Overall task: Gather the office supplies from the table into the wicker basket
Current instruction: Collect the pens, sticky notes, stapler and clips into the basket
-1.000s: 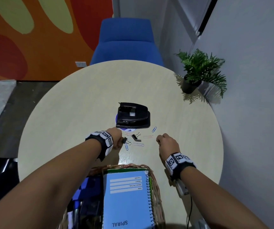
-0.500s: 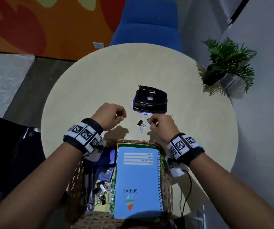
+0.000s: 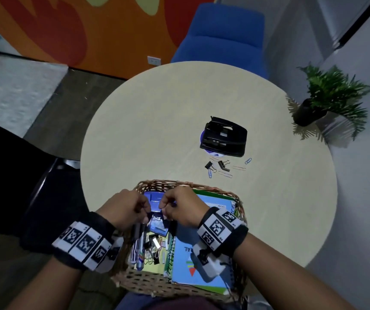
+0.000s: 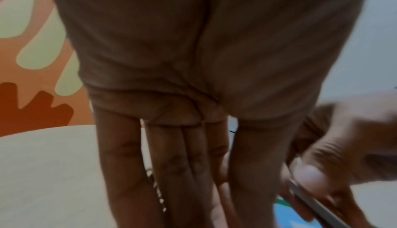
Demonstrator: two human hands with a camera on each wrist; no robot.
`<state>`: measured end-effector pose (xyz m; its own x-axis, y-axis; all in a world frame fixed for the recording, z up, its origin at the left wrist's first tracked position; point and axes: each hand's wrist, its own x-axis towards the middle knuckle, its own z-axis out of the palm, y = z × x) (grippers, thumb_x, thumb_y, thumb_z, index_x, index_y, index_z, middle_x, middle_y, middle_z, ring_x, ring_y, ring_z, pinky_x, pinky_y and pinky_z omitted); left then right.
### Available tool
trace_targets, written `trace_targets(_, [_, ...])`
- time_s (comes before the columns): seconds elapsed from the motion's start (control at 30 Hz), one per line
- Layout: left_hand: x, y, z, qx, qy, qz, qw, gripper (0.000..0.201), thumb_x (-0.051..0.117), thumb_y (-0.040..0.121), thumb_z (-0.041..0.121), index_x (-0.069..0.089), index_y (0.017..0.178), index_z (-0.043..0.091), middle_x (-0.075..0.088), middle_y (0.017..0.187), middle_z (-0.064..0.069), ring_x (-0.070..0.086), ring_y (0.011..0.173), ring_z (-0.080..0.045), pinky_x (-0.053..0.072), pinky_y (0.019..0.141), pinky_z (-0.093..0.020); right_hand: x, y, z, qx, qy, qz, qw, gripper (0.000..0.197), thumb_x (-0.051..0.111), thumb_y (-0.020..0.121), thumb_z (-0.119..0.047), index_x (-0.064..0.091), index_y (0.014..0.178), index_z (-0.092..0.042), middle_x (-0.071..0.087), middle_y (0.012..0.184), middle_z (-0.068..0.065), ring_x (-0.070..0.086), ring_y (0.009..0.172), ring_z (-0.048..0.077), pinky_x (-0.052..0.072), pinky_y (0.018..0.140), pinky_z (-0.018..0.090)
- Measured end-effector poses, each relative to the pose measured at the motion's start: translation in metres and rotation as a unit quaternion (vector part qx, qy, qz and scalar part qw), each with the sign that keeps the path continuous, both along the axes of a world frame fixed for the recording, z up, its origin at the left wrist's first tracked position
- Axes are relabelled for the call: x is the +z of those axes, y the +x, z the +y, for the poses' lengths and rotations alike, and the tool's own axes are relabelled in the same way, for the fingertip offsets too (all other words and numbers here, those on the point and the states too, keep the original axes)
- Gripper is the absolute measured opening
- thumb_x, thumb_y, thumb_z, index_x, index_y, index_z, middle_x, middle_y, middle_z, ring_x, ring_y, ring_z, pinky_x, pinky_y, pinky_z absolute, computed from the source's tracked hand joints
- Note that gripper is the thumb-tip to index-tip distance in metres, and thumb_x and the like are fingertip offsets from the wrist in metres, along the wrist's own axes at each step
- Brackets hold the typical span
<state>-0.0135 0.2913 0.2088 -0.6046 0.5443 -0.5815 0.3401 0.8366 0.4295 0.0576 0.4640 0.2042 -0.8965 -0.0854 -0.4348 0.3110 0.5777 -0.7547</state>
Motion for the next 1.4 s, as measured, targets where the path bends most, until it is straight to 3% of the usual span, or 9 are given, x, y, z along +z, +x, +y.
trace_targets(0.23, [0.014,-0.017,0.012,0.023,0.038,0.074,0.996,0.007,0.064,0.082,0.023,0.069,0.082,0.027,0.074,0.082,0.005,0.067,0.081,-0.016,0.051,0.077,-0.03,-0.001,0.01,-0.004,0.074,0.043,-0.033,0.996,0.02,0.059,0.087,-0.007,0.071,0.103,-0.011,0.075,0.098,0.01,0.067,0.086,0.02,0.052,0.085,0.03])
trace_targets(0.37, [0.025,-0.022,0.05,-0.003,0.059,0.093,0.994,0.012,0.062,0.084,0.034,0.068,0.092,0.027,0.072,0.093,0.003,0.064,0.09,-0.02,0.052,0.082,-0.037,-0.001,0.003,0.043,-0.082,0.082,0.024,0.993,0.013,0.063,0.086,-0.017,0.072,0.094,-0.02,0.075,0.091,0.004,0.069,0.081,0.02,0.056,0.083,0.036])
trace_targets(0.57, [0.006,-0.05,0.157,-0.066,0.034,0.094,0.993,0.022,0.064,0.085,0.031,0.067,0.099,0.015,0.069,0.105,-0.007,0.063,0.097,-0.026,0.051,0.084,-0.035,-0.027,-0.008,0.161,-0.255,0.232,0.028,0.938,0.017,0.062,0.085,-0.015,0.07,0.099,-0.02,0.073,0.102,0.007,0.067,0.094,0.027,0.054,0.085,0.036])
trace_targets(0.67, [-0.012,-0.066,0.209,-0.104,-0.038,0.086,0.99,0.023,0.064,0.085,0.025,0.068,0.098,0.007,0.068,0.1,-0.015,0.063,0.094,-0.033,0.049,0.08,-0.035,-0.051,-0.015,0.187,-0.19,0.235,-0.01,0.953,0.034,0.061,0.087,-0.011,0.063,0.12,-0.019,0.065,0.123,0.01,0.062,0.111,0.03,0.051,0.095,0.039])
trace_targets(0.8, [-0.052,-0.088,0.247,-0.138,-0.144,0.088,0.976,0.027,0.068,0.078,0.031,0.055,0.065,0.012,0.053,0.062,-0.005,0.052,0.058,-0.026,0.054,0.066,-0.037,-0.067,-0.03,0.186,-0.046,0.261,0.031,0.964,0.047,0.059,0.084,-0.003,0.057,0.128,-0.018,0.054,0.133,0.008,0.055,0.117,0.03,0.046,0.098,0.04])
trace_targets(0.97, [-0.122,-0.113,0.28,-0.184,-0.229,0.048,0.955,0.033,0.084,0.049,0.035,0.056,0.064,0.026,0.065,0.081,-0.005,0.066,0.075,-0.029,0.057,0.076,-0.047,-0.087,-0.042,0.185,0.03,0.33,0.063,0.941,0.026,0.061,0.078,-0.002,0.064,0.099,-0.018,0.059,0.106,0.005,0.06,0.094,0.031,0.053,0.072,0.038])
trace_targets(1.13, [-0.079,-0.093,0.281,-0.235,-0.233,0.055,0.942,0.033,0.088,0.038,0.025,0.064,0.061,0.022,0.066,0.08,-0.002,0.065,0.074,-0.027,0.059,0.074,-0.049,-0.091,-0.037,0.187,0.01,0.336,0.078,0.939,0.029,0.058,0.082,-0.005,0.057,0.107,-0.019,0.058,0.107,0.007,0.06,0.093,0.033,0.042,0.065,0.034])
trace_targets(1.27, [-0.064,-0.083,0.28,-0.263,-0.215,0.086,0.937,0.035,0.086,0.056,0.021,0.072,0.087,0.014,0.072,0.088,-0.005,0.068,0.085,-0.024,0.059,0.079,-0.04,-0.088,-0.038,0.185,0.002,0.33,0.062,0.942,0.044,0.058,0.081,-0.004,0.05,0.117,-0.027,0.057,0.108,0.007,0.061,0.095,0.032,0.042,0.067,0.035])
trace_targets(1.4, [-0.059,-0.087,0.275,-0.227,-0.171,0.142,0.948,0.023,0.079,0.068,0.024,0.064,0.081,0.013,0.066,0.08,-0.008,0.069,0.083,-0.027,0.057,0.068,-0.034,-0.086,-0.04,0.183,-0.019,0.324,0.038,0.945,0.043,0.06,0.079,-0.003,0.052,0.114,-0.028,0.056,0.109,0.006,0.06,0.095,0.03,0.047,0.074,0.037])
